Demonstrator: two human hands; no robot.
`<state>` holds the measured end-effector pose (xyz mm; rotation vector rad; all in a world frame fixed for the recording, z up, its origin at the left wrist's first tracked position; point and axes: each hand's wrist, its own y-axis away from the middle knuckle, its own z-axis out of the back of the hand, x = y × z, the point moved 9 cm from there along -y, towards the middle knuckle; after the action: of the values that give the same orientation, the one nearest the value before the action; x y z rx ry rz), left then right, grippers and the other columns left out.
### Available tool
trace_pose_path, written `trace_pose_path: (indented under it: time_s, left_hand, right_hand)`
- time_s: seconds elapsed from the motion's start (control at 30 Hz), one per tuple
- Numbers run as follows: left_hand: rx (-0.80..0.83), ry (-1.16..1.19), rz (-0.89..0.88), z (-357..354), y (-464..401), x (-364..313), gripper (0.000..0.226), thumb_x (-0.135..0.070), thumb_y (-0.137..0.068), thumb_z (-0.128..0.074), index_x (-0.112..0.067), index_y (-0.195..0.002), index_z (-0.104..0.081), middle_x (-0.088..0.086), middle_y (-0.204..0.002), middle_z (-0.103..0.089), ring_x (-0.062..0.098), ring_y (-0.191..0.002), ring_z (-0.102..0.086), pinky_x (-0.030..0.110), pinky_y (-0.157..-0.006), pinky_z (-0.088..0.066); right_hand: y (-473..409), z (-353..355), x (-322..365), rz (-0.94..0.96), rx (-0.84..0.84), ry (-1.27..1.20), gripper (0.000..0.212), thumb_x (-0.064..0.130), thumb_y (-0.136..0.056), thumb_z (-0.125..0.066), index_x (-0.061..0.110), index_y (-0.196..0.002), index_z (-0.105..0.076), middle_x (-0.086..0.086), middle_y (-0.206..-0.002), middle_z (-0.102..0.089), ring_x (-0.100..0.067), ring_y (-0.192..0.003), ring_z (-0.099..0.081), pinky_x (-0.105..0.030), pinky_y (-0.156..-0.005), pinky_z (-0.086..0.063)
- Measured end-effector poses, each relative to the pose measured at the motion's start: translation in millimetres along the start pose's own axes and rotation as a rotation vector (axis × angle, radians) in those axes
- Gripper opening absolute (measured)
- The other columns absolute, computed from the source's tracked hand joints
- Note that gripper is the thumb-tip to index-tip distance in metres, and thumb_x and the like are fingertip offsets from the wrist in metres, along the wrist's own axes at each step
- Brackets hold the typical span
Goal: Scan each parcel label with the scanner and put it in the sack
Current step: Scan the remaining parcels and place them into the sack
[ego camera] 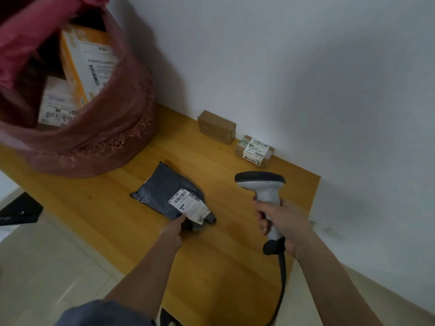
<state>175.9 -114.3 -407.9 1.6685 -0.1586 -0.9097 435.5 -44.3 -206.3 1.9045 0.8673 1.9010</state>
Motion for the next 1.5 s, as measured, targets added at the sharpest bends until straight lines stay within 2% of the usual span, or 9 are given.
trace_pose_path:
  time_s: [0.2, 0.4, 0.57, 0.73, 0.87, 1.0, 1.17, 1.3, 1.5]
  left_hand:
    - [0.348, -0.027, -0.207, -32, 50, -59, 0.033, 0.000, -0.096, -0.054, -0.017, -0.124, -0.054, 0.008, -0.124, -0.059, 0.032, -0.113, -0.058, 0.044, -0.075, -0.052]
    - [0.580, -0.174, -0.471, -54, 121, -155, 0.031, 0.000, -0.093, -0.059, -0.022, -0.115, -0.062, -0.001, -0.112, -0.071, 0.019, -0.103, -0.066, 0.032, -0.071, -0.057]
    - [0.612, -0.183, -0.716, -38, 182, -237, 0.030, -0.003, -0.094, -0.059, -0.021, -0.118, -0.059, -0.001, -0.116, -0.070, 0.015, -0.104, -0.067, 0.032, -0.080, -0.057]
    - [0.619, -0.163, -0.875, -16, 231, -301, 0.032, 0.001, -0.095, -0.054, -0.025, -0.115, -0.057, 0.003, -0.123, -0.067, 0.021, -0.114, -0.063, 0.046, -0.097, -0.051]
    - [0.631, -0.068, -0.901, -6, 250, -333, 0.033, 0.004, -0.096, -0.050, -0.022, -0.115, -0.058, 0.008, -0.123, -0.066, 0.026, -0.114, -0.062, 0.051, -0.096, -0.050]
    - [0.593, 0.029, -0.922, 3, 260, -350, 0.034, 0.007, -0.096, -0.049, -0.013, -0.123, -0.056, 0.011, -0.123, -0.066, 0.023, -0.107, -0.065, 0.038, -0.081, -0.057]
    - [0.521, 0.091, -0.932, 14, 270, -360, 0.032, 0.010, -0.095, -0.047, -0.011, -0.119, -0.054, 0.016, -0.129, -0.059, 0.033, -0.123, -0.055, 0.051, -0.106, -0.042]
    - [0.483, 0.100, -0.910, 21, 274, -361, 0.040, 0.007, -0.097, -0.048, -0.009, -0.134, -0.049, 0.016, -0.134, -0.057, 0.033, -0.124, -0.054, 0.053, -0.107, -0.040]
    - [0.426, 0.129, -0.874, 26, 276, -362, 0.038, 0.007, -0.098, -0.044, -0.016, -0.127, -0.051, 0.012, -0.129, -0.060, 0.034, -0.121, -0.056, 0.055, -0.105, -0.042]
  right_hand:
    - [20, -36, 35, 0.065, -0.013, 0.042, 0.007, 0.012, -0.090, -0.066, 0.009, -0.094, -0.062, 0.000, -0.058, -0.051, -0.012, -0.046, -0.042, -0.025, -0.046, -0.039]
    - [52, -72, 96, 0.329, -0.112, 0.092, 0.012, 0.016, -0.090, -0.066, 0.007, -0.085, -0.060, -0.002, -0.058, -0.051, -0.011, -0.046, -0.044, -0.027, -0.049, -0.042]
    - [84, -99, 132, 0.487, -0.207, 0.128, 0.018, 0.022, -0.089, -0.067, 0.006, -0.086, -0.060, 0.000, -0.054, -0.052, -0.009, -0.045, -0.046, -0.028, -0.052, -0.044]
    - [124, -138, 169, 0.656, -0.209, 0.218, 0.019, 0.023, -0.089, -0.067, 0.005, -0.089, -0.062, 0.002, -0.051, -0.052, -0.009, -0.044, -0.046, -0.020, -0.047, -0.044]
    - [151, -157, 193, 0.748, -0.180, 0.299, 0.019, 0.025, -0.088, -0.068, 0.007, -0.090, -0.063, -0.001, -0.051, -0.052, -0.013, -0.045, -0.047, -0.026, -0.051, -0.045]
    - [168, -163, 208, 0.795, -0.173, 0.314, 0.017, 0.027, -0.086, -0.069, 0.011, -0.088, -0.063, 0.000, -0.051, -0.053, -0.010, -0.043, -0.047, -0.024, -0.049, -0.045]
    - [178, -166, 220, 0.847, -0.174, 0.347, 0.018, 0.026, -0.086, -0.070, 0.009, -0.086, -0.063, -0.003, -0.054, -0.055, -0.008, -0.042, -0.048, -0.023, -0.047, -0.046]
    - [184, -163, 227, 0.868, -0.173, 0.374, 0.018, 0.026, -0.086, -0.070, 0.010, -0.083, -0.062, 0.000, -0.051, -0.055, -0.007, -0.041, -0.049, -0.023, -0.048, -0.048]
    - [190, -159, 232, 0.901, -0.166, 0.450, 0.020, 0.025, -0.086, -0.069, 0.008, -0.081, -0.062, 0.001, -0.050, -0.051, -0.009, -0.044, -0.047, -0.027, -0.052, -0.047]
